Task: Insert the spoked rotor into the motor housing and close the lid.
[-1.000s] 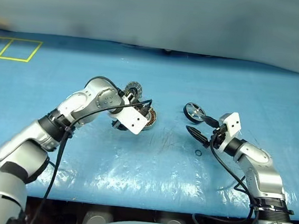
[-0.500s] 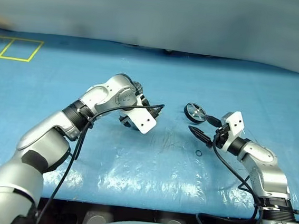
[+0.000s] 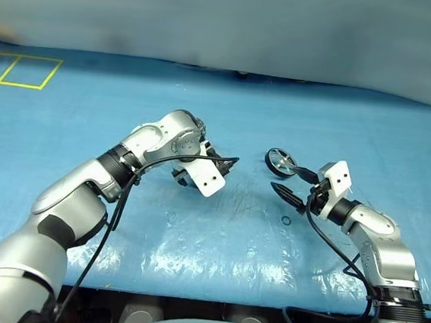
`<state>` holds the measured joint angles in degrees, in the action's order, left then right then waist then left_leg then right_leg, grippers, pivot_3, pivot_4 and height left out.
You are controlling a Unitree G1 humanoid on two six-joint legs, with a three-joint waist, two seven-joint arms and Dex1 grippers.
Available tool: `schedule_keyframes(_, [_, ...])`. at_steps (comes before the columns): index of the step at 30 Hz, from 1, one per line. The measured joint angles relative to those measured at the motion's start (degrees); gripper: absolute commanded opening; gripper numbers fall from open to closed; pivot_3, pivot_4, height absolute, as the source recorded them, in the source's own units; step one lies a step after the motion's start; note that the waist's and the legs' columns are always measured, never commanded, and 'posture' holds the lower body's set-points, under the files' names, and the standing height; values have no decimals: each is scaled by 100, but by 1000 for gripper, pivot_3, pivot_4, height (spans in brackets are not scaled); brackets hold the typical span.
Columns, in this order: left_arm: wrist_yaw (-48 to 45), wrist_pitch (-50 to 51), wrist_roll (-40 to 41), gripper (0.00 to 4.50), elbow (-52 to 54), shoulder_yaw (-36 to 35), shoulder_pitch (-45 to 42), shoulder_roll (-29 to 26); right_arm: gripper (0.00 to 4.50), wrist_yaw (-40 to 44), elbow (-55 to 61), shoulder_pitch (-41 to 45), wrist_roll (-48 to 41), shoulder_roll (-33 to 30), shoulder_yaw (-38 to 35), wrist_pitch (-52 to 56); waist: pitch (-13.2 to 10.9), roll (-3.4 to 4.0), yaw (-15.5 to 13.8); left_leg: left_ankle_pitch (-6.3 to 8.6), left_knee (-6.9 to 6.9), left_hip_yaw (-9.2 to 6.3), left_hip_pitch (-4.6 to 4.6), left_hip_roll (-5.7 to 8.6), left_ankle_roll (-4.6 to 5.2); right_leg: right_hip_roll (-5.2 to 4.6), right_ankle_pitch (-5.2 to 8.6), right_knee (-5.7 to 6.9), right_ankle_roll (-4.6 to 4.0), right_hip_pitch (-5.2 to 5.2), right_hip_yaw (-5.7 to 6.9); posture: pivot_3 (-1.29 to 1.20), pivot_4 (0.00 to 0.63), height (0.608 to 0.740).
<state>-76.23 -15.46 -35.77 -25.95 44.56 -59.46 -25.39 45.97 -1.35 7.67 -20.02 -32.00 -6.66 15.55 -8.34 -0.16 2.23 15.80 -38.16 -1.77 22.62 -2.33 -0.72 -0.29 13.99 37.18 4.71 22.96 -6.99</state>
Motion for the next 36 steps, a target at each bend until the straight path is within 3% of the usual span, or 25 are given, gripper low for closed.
schedule_keyframes(13, [-125, -12, -6, 4500, 400, -116, 44, -401, 4192, 25, 98, 2, 5, 16, 80, 26, 0, 0, -12, -1, -10, 0, 0, 0, 0, 0, 0, 10, 0, 0, 0, 0, 150, 740])
schedule_keyframes(33, [-368, -17, 24, 4500, 569, -107, 426, -382, 4192, 29, 98, 18, 16, 31, 121, 100, 0, 0, -6, 0, -58, -2, -4, 1, 1, 2, 6, 67, -2, 0, -1, 0, 150, 740])
schedule_keyframes(36, [-261, -18, -18, 3902, 385, -114, 404, -279, 4219, 25, 99, 18, 17, 54, 121, 100, 0, 0, -3, 0, -76, -3, -4, 1, 2, 4, 7, 71, -1, -6, -2, 0, 150, 740])
